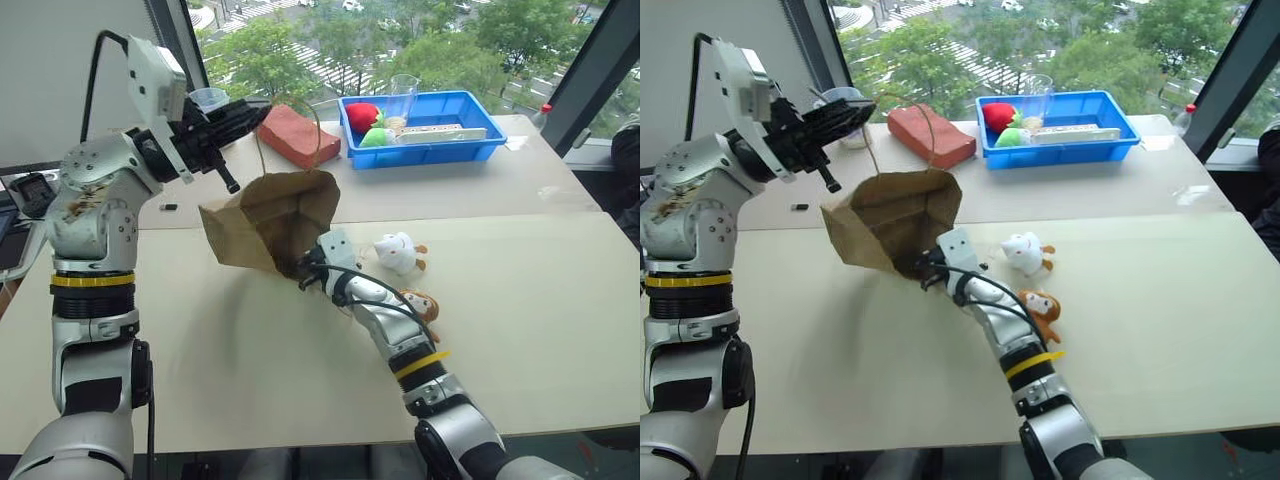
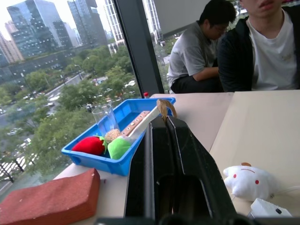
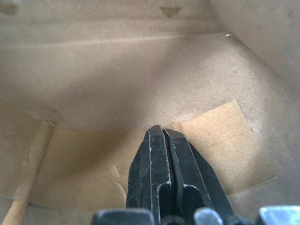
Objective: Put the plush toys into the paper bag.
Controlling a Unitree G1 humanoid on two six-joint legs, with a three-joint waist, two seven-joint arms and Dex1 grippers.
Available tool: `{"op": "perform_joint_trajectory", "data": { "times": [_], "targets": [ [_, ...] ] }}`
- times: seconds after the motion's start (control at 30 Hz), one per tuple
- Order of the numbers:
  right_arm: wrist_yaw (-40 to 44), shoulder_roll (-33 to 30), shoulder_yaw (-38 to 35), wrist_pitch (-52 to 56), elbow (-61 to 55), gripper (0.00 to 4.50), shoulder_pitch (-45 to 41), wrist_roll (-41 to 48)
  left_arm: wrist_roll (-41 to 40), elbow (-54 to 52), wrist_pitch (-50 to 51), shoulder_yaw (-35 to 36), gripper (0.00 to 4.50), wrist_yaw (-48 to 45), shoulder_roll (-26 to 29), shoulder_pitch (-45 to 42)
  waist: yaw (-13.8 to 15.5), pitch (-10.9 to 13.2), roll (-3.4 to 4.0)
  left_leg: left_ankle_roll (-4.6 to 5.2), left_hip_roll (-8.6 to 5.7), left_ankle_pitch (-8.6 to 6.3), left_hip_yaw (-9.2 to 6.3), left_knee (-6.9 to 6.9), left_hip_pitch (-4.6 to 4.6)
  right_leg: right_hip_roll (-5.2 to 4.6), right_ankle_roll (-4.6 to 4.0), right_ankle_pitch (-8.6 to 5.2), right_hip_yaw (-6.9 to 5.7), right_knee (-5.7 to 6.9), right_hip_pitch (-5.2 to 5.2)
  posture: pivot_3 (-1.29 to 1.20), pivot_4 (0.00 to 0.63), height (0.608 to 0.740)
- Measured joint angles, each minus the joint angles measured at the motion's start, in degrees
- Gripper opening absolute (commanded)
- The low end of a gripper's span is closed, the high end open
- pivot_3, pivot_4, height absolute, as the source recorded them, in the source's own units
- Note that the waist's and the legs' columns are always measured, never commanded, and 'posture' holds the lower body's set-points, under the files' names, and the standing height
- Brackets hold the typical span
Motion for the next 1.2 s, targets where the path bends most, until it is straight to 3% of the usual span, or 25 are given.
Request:
{"op": "perform_joint_trajectory", "data": {
  "times": [0.3,0.67,1.0,1.13,1.2],
  "targets": [
    [0.0,-0.3,-0.7,-0.2,1.4,0.05,-1.0,-0.1,0.1,-4.9,1.2,1.3,0.0,4.6,1.3,4.8,0.0,0.0,0.02,-0.01,-0.02,0.0,0.0,-0.01,0.01,0.03,-0.01,0.0,0.0,-0.01,0.01,0.0,0.15,0.74],
    [0.0,-0.6,-0.6,0.3,-0.5,0.05,0.2,-1.0,2.9,-1.8,-7.6,2.7,0.0,11.3,-0.8,0.9,0.3,0.0,0.01,-0.04,-0.03,-0.02,0.0,-0.07,0.0,0.02,0.0,0.01,-0.01,-0.01,0.03,0.0,0.15,0.74],
    [0.9,-1.1,-1.0,0.1,-1.2,0.05,0.7,-0.9,2.4,-5.1,-5.2,-0.9,0.0,7.1,0.0,9.6,0.6,0.0,0.02,-0.04,-0.04,-0.02,0.0,-0.06,-0.01,0.02,0.0,0.01,-0.01,-0.02,0.03,0.0,0.15,0.74],
    [5.9,-2.4,-1.5,-0.1,-5.1,0.05,2.8,1.5,2.4,-6.1,-4.6,-2.4,0.0,4.2,1.0,10.9,0.8,0.0,0.02,-0.03,-0.04,-0.03,0.01,-0.11,-0.05,0.03,0.0,0.01,-0.01,-0.04,-0.01,0.0,0.15,0.74],
    [10.1,-4.5,-1.1,0.6,-9.9,0.61,4.2,3.5,2.4,-5.9,-4.7,-2.9,0.0,3.3,1.1,11.8,0.7,0.0,0.02,-0.02,-0.02,-0.04,0.01,-0.13,-0.1,0.05,0.0,0.01,-0.01,-0.04,-0.08,0.0,0.15,0.74]
  ]
}}
